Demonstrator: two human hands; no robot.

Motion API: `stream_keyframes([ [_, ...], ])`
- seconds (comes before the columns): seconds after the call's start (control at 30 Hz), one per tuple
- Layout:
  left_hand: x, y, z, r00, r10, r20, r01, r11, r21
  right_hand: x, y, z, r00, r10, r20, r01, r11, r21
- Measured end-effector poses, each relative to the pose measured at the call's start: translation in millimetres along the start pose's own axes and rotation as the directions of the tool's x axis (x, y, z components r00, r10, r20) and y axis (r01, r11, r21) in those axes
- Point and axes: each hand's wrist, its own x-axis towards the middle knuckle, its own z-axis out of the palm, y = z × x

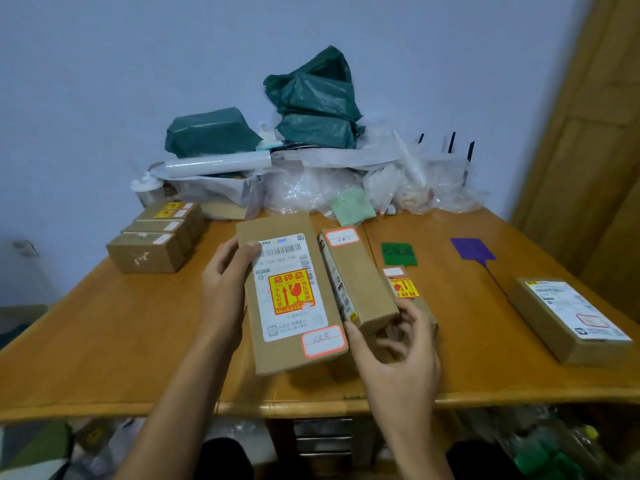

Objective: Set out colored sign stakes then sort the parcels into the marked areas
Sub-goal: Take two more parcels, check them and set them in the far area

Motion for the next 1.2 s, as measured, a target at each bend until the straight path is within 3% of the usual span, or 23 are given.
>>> stream_keyframes([
  [0.23,-7.4,13.3,57.4,0.991,-0.103,0.085,0.111,0.989,-0.101,49.9,-19.5,-64.9,0.957,-0.078,-0.278,0.078,0.997,-0.013],
  [0.37,-14.5,7.6,81.7,0.967,-0.215,0.14,0.229,0.969,-0.092,72.6,2.7,-109.9,0.925,0.0,-0.379,-0.039,0.995,-0.093],
  [0.5,-22.2,5.7,110.5,0.935,-0.282,0.215,0.3,0.952,-0.054,73.5,38.7,-127.0,0.945,0.083,-0.317,-0.174,0.947,-0.271],
  [0.63,-22.0,6.7,126.6,0.935,-0.277,0.221,0.297,0.953,-0.061,66.2,65.5,-116.6,0.965,0.147,-0.217,-0.214,0.921,-0.325],
  [1.0,-16.9,0.3,112.9,0.97,-0.211,0.12,0.223,0.969,-0.103,66.7,76.1,-107.2,0.977,0.2,-0.077,-0.213,0.95,-0.229],
  [1.1,-14.7,-0.5,110.9,0.965,-0.246,0.095,0.257,0.959,-0.122,63.3,61.0,-108.4,0.962,0.208,-0.178,-0.24,0.954,-0.178],
  [1.2,-13.7,4.4,115.9,0.963,-0.262,0.064,0.269,0.949,-0.162,59.4,13.3,-109.6,0.95,0.144,-0.279,-0.152,0.988,-0.007],
])
